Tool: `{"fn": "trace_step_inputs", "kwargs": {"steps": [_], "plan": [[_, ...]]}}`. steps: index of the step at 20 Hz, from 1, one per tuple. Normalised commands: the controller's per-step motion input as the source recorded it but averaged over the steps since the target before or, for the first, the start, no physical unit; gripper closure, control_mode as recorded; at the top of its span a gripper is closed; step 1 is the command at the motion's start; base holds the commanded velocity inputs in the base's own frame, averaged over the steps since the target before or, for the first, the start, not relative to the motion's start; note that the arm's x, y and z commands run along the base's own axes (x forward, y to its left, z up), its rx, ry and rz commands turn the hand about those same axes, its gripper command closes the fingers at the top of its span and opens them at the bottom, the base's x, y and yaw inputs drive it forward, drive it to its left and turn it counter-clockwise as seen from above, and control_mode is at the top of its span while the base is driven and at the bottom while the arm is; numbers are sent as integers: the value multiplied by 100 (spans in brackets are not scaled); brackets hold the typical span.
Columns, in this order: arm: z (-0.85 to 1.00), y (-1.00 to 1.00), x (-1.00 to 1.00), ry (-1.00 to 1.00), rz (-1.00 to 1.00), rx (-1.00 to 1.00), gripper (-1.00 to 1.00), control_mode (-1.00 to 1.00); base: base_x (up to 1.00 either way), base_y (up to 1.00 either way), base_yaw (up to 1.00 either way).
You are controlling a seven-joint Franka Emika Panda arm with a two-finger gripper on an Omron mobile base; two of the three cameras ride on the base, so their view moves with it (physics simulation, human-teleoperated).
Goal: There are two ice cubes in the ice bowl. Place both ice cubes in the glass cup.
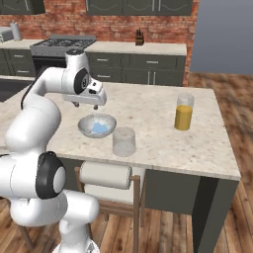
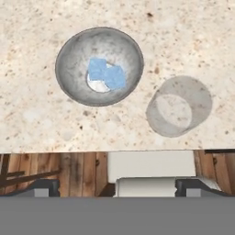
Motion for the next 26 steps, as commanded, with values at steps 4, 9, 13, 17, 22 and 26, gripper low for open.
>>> {"fn": "trace_step_inputs", "kwargs": {"steps": [4,9,13,17,22,26], "plan": [[-10,7,47,6,0,0,-100,-100,0,0,0],[-18,16,32,15,0,0,-100,-100,0,0,0],[-44,26,35,15,1,-3,-100,-100,0,0,0],[-59,8,6,5,6,-7,-100,-100,0,0,0],[-64,0,0,0,11,-1,-100,-100,0,0,0],[-37,0,0,0,11,0,-100,-100,0,0,0]]}}
